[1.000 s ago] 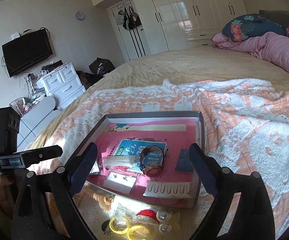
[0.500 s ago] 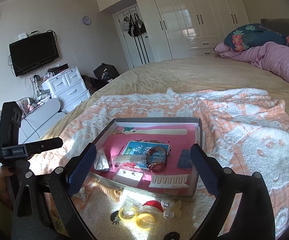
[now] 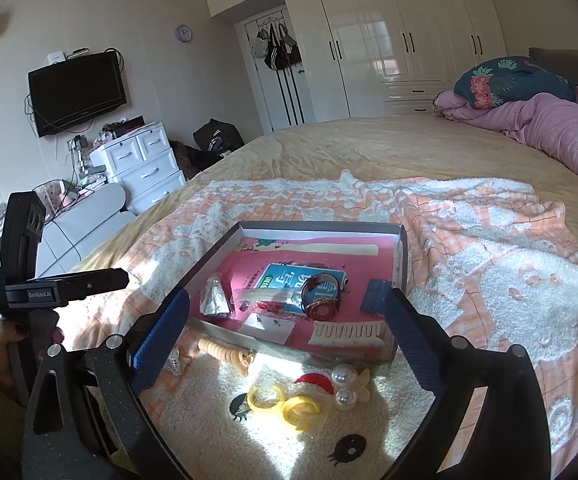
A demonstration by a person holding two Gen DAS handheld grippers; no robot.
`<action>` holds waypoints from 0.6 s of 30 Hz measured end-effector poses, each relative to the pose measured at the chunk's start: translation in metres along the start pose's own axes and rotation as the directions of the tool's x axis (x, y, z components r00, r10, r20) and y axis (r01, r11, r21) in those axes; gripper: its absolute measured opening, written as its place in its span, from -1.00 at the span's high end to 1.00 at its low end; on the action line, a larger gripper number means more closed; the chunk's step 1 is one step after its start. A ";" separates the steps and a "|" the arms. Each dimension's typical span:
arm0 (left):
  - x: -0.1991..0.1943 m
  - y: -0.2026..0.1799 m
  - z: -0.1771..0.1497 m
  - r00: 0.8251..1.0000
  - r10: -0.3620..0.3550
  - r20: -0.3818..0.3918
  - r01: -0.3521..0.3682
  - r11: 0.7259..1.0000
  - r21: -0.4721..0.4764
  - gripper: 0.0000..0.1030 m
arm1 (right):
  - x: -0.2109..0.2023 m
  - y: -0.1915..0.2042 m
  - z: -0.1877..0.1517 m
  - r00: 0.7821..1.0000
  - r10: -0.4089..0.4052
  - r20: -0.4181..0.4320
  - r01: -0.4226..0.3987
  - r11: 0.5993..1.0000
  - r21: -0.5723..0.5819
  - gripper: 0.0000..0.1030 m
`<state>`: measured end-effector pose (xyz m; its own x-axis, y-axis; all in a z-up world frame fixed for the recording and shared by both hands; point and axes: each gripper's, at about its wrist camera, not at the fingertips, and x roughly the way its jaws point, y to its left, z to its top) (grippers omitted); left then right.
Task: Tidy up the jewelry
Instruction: 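Withdraw both grippers from the box toward the items beside it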
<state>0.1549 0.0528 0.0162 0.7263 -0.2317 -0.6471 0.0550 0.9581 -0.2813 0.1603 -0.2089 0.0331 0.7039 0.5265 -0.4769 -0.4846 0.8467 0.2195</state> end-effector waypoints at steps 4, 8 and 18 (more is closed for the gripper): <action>-0.001 -0.002 -0.006 1.000 0.025 -0.003 -0.025 1.000 0.016 -0.82 | -0.003 0.005 -0.004 1.000 0.002 -0.009 -0.002 1.000 -0.007 -0.88; -0.001 -0.004 -0.013 0.999 0.048 -0.010 -0.047 0.998 0.037 -0.82 | -0.004 0.007 -0.007 1.000 0.001 -0.018 -0.002 1.000 -0.012 -0.88; 0.001 -0.010 -0.029 0.996 0.084 -0.032 -0.081 0.994 0.067 -0.82 | -0.006 0.012 -0.018 0.999 0.001 -0.044 -0.001 1.000 -0.017 -0.89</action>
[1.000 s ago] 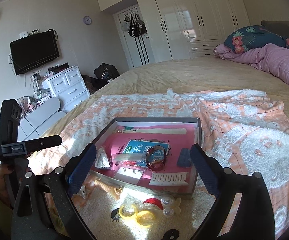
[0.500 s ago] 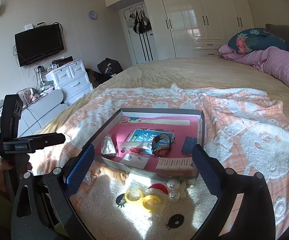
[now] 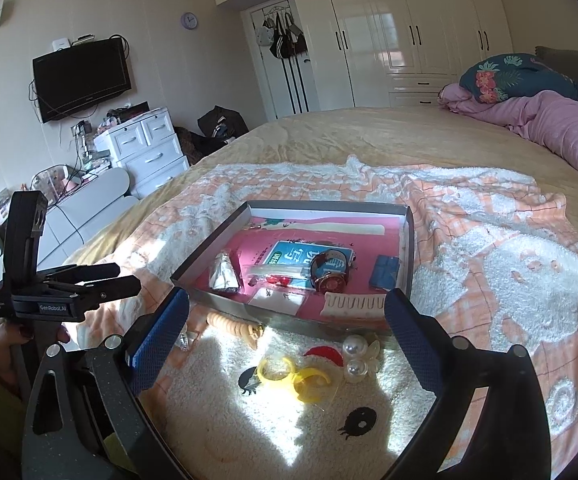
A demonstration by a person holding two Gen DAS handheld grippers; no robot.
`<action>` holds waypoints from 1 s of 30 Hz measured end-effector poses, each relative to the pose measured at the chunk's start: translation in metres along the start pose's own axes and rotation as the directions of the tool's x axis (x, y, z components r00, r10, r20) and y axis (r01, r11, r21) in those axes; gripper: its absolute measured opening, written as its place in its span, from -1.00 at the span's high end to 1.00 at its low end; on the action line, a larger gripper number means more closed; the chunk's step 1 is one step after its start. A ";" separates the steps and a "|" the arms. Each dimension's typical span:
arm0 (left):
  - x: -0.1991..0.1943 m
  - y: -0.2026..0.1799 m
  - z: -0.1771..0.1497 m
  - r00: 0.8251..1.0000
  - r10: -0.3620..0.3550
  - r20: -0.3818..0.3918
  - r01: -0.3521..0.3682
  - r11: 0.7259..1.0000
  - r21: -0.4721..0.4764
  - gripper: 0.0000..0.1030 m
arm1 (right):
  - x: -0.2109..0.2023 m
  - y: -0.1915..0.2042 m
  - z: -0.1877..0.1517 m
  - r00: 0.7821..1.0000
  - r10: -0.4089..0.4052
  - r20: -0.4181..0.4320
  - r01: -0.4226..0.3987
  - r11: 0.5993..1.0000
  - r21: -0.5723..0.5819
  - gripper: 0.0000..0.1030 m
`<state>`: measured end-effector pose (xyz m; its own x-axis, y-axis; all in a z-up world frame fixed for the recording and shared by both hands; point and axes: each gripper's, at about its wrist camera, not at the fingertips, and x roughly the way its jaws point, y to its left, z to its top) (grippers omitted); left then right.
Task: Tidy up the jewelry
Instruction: 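Withdraw both grippers from the box toward the items beside it, then grasp clear bag of gold parts with left gripper while right gripper grasps bag of yellow rings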
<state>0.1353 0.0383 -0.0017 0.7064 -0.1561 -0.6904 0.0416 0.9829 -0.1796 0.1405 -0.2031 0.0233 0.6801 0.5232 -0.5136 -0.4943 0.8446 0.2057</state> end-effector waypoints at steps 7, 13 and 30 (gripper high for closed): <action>0.008 0.001 -0.012 0.999 0.028 -0.034 -0.027 1.000 0.009 -0.82 | 0.007 -0.001 -0.015 0.999 -0.004 -0.052 0.005 1.000 0.025 -0.89; 0.025 0.006 -0.028 0.992 0.063 -0.105 -0.063 0.998 0.003 -0.82 | 0.019 0.000 -0.035 0.993 -0.009 -0.116 0.015 0.999 0.052 -0.89; 0.064 0.024 -0.045 0.971 0.017 -0.240 -0.051 0.990 -0.135 -0.82 | 0.062 0.005 -0.078 0.961 -0.024 -0.274 0.052 0.994 0.095 -0.89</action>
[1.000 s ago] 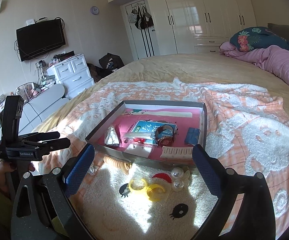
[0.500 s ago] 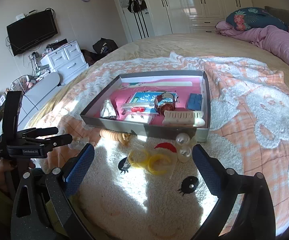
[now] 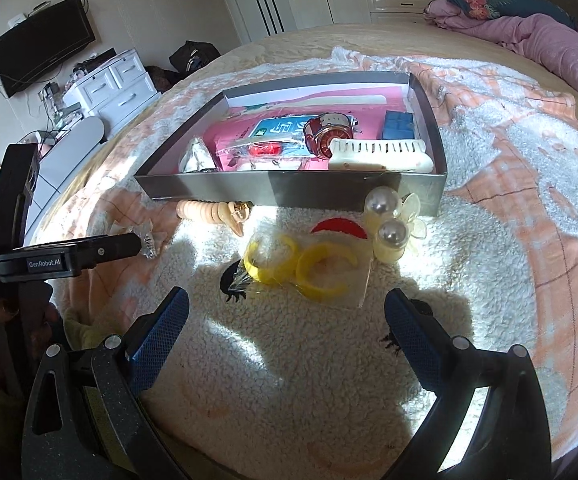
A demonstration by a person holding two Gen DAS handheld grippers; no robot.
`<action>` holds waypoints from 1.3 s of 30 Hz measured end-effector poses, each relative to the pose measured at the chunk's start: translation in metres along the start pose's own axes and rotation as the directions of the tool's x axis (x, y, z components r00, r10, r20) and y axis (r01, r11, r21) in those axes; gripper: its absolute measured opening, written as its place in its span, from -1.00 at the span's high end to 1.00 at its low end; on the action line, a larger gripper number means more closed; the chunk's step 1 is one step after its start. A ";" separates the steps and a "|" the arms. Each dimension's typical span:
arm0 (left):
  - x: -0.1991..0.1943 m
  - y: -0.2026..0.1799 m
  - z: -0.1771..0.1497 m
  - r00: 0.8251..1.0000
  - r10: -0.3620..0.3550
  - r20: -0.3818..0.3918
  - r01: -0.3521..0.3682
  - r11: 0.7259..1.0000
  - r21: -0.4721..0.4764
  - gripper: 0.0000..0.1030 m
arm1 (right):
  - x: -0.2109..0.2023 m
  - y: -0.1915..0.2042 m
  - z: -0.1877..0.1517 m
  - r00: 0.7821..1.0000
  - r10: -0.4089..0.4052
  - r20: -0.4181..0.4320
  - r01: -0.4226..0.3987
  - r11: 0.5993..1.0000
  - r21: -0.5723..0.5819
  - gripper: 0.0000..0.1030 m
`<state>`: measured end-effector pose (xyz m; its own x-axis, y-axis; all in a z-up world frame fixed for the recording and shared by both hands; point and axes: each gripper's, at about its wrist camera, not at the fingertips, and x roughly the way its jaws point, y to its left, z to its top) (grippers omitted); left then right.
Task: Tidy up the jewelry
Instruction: 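Grasp clear bag of gold parts with left gripper while right gripper grasps bag of yellow rings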
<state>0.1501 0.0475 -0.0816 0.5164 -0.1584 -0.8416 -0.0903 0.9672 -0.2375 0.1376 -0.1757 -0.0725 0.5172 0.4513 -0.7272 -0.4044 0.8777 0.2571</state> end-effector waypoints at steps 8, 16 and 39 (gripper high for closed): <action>0.013 -0.015 0.005 0.999 0.027 0.020 -0.028 0.998 0.058 -0.15 | 0.015 0.001 0.004 1.000 0.010 -0.012 -0.009 0.998 0.058 -0.89; -0.003 -0.015 0.004 0.995 -0.062 0.072 0.058 0.996 0.061 -0.01 | 0.034 0.009 0.011 0.997 -0.078 0.009 0.077 0.993 0.090 -0.92; -0.042 -0.017 0.016 0.979 -0.094 0.184 0.079 0.993 0.088 -0.01 | -0.019 0.007 0.034 0.987 -0.003 0.163 0.016 0.997 -0.075 -0.52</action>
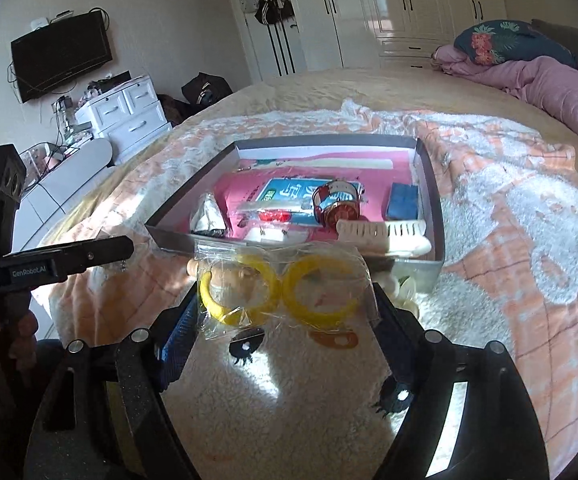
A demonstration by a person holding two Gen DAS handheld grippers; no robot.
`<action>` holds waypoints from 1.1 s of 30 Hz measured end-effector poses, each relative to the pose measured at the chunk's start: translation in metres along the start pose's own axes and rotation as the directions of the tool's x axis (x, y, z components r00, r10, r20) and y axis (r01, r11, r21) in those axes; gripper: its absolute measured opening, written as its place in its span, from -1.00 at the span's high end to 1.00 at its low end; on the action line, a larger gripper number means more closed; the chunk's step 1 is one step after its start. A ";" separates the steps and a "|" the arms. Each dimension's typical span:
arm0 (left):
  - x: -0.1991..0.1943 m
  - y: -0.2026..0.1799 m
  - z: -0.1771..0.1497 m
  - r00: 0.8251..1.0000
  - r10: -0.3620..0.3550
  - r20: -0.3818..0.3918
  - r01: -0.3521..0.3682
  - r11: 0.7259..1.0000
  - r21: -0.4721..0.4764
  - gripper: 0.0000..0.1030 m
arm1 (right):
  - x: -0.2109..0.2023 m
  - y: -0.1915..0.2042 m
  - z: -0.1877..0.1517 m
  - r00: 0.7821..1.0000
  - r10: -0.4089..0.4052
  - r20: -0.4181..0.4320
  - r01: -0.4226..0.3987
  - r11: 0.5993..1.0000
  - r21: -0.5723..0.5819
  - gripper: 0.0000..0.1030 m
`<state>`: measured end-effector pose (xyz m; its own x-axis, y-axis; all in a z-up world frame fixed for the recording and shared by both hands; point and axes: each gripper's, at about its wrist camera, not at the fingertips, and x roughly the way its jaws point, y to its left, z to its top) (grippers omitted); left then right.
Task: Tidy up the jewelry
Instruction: 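Grasp clear bag of gold parts with left gripper while right gripper grasps bag of yellow rings, then carry the gold-parts bag into the box with left gripper while right gripper carries yellow-ring bag there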
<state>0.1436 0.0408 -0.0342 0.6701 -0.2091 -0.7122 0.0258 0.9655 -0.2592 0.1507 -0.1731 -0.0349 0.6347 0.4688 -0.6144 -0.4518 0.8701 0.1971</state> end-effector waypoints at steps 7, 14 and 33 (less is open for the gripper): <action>0.005 0.000 0.017 1.000 0.016 0.011 -0.016 1.000 0.006 -0.01 | 0.005 -0.007 0.031 1.000 -0.003 0.029 0.003 1.000 -0.017 -0.52; 0.021 -0.001 0.033 0.999 0.048 0.006 -0.048 0.998 0.033 -0.01 | 0.017 -0.016 0.052 0.998 -0.021 0.057 0.022 1.000 -0.019 -0.52; 0.064 0.003 0.055 0.996 0.085 -0.037 -0.082 0.994 0.074 -0.02 | 0.054 -0.045 0.075 0.995 -0.091 0.035 0.092 0.996 -0.021 -0.52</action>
<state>0.2270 0.0385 -0.0447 0.6416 -0.1318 -0.7556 0.0254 0.9882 -0.1508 0.2526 -0.1754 -0.0197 0.6950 0.3924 -0.6025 -0.4045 0.9062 0.1236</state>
